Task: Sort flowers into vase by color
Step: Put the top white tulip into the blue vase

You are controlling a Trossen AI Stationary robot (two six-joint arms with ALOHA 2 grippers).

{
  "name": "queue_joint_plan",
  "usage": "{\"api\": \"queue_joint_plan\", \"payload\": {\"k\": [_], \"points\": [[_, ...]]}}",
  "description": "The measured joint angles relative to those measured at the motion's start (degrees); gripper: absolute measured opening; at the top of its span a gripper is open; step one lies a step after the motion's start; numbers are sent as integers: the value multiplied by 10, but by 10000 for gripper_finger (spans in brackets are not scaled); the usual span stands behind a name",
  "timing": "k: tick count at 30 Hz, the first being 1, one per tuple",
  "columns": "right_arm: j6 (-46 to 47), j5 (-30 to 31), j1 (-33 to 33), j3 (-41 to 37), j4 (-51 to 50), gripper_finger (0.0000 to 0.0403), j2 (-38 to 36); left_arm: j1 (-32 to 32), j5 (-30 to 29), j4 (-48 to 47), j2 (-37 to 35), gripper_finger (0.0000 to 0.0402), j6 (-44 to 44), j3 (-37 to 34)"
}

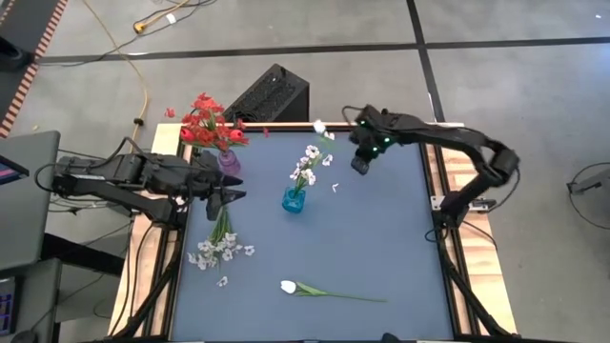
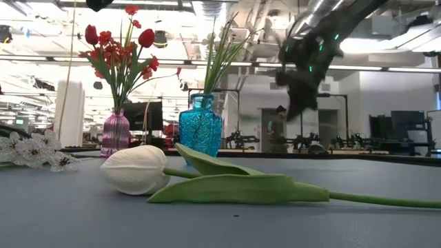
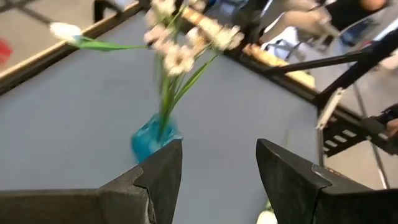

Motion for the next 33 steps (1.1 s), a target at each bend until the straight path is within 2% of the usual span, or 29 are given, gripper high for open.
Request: {"api": "queue_joint_plan", "payload": {"k": [3, 6, 14, 18, 22, 26, 33], "points": [[37, 11, 18, 2, 53, 15, -69, -1, 9, 44, 0, 194, 35, 0], [67, 48, 34, 2, 97, 15, -133, -1, 9, 101, 0, 194, 73, 0], [83, 201, 94, 3, 200, 15, -274, -1, 25, 277, 4, 194, 146, 0], [104, 200, 133, 3, 272, 15, -309, -1, 25, 355, 31, 194, 161, 0], [146, 168, 188, 4, 347, 15, -314, 2, 52, 427, 83, 194, 180, 0], [185, 164, 252, 5, 424, 15, -294, 16, 82, 490, 126, 194, 178, 0], [170, 165, 350, 97, 422, 15, -207, 56, 129, 551, 167, 194, 136, 1]]}}
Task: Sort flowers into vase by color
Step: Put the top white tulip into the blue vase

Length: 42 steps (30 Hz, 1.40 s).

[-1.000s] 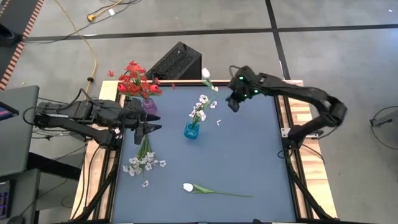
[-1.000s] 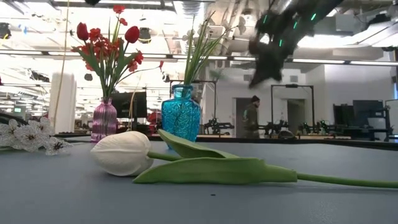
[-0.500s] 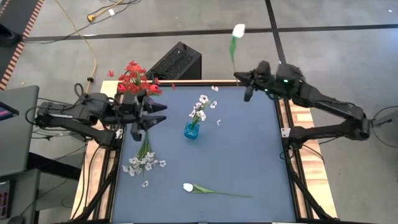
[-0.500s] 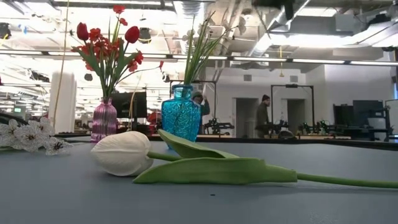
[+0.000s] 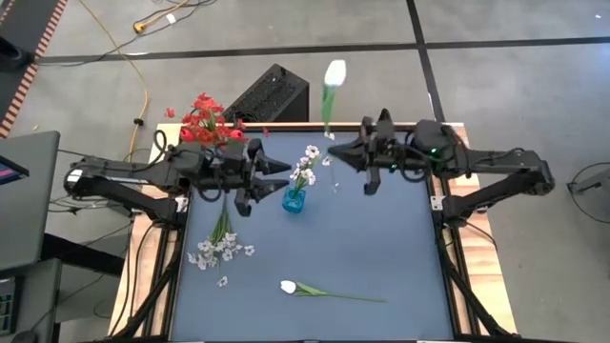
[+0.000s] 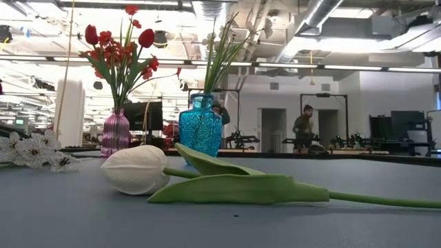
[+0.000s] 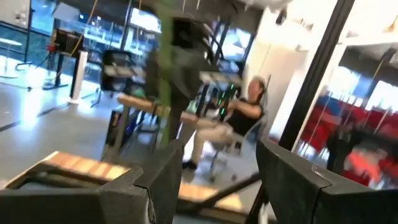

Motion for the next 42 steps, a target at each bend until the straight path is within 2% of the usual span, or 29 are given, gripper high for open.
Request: {"api": "queue_joint_plan", "payload": {"k": [6, 13, 17, 30, 34, 38, 42], "points": [[-19, 0, 32, 74, -9, 15, 86, 35, 48, 32, 0, 194, -21, 0], [-19, -20, 34, 135, -24, 15, 169, 36, 90, 24, 0, 194, 2, 0], [-19, -32, 34, 154, -32, 15, 192, 36, 90, 20, 0, 194, 5, 1], [-34, -32, 26, 156, -42, 15, 190, 36, 69, 12, 0, 192, 27, 1], [-34, -32, 26, 156, -50, 15, 190, 36, 67, 11, 0, 161, 30, 1], [-34, -32, 26, 156, -55, 17, 190, 36, 67, 11, 0, 96, 40, 1], [-34, -36, 26, 156, -54, 44, 190, 36, 67, 10, 0, 23, 42, 1]]}}
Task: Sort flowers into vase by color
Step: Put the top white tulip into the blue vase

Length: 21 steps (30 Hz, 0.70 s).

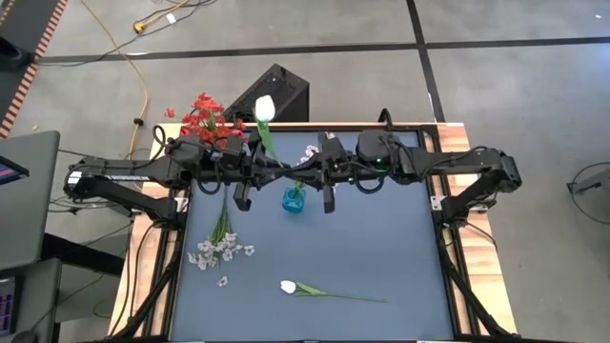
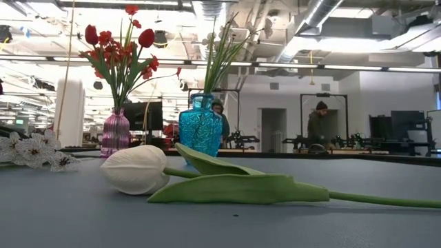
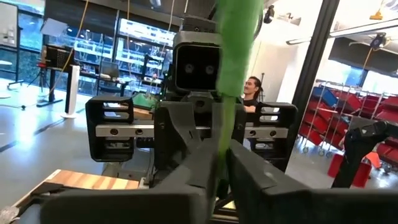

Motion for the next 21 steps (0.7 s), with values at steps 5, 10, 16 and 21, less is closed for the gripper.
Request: {"api": "queue_joint_plan", "payload": {"k": [5, 10, 16, 21], "points": [[0, -11, 0, 0, 0, 74, 0, 0, 5, -1, 0, 7, 13, 0], [0, -11, 0, 0, -1, 96, -3, 3, 14, -1, 0, 3, 13, 0], [0, -13, -7, 0, -3, 125, -16, 22, 35, -15, -16, 1, 13, 0], [0, -11, -22, 0, -41, 145, -46, 44, -2, -94, -60, 0, 39, 0]]}}
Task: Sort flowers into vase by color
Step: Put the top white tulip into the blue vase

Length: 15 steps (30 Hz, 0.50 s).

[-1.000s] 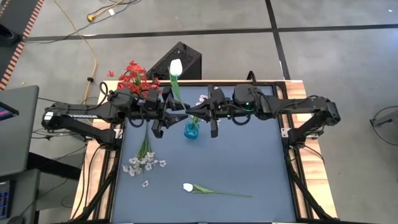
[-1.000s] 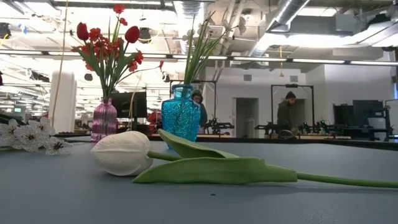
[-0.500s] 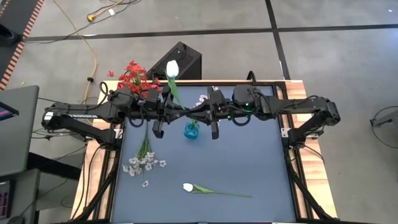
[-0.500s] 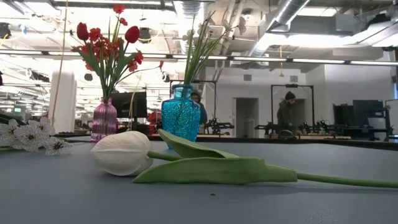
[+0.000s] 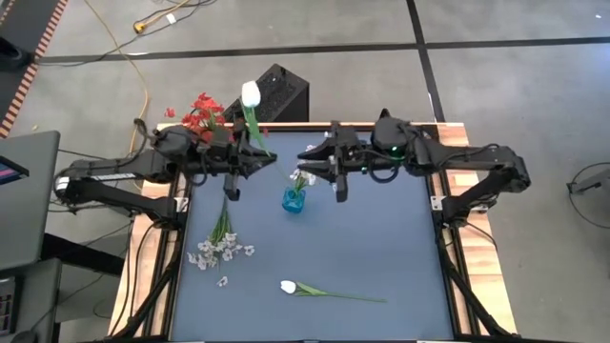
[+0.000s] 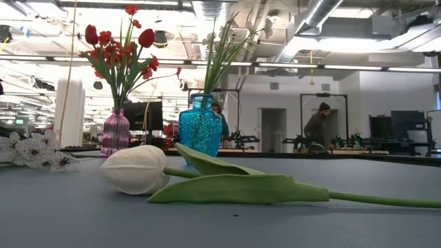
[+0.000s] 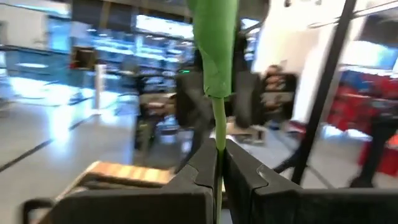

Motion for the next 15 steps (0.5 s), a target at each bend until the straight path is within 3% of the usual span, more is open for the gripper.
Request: {"api": "queue_joint_plan", "payload": {"k": [7, 15], "points": [[0, 3, -17, 0, -19, 161, -32, 16, -72, -99, -19, 0, 30, -7], [0, 3, -20, 0, -32, 161, -35, 22, -117, -27, -15, 0, 14, -111]]}}
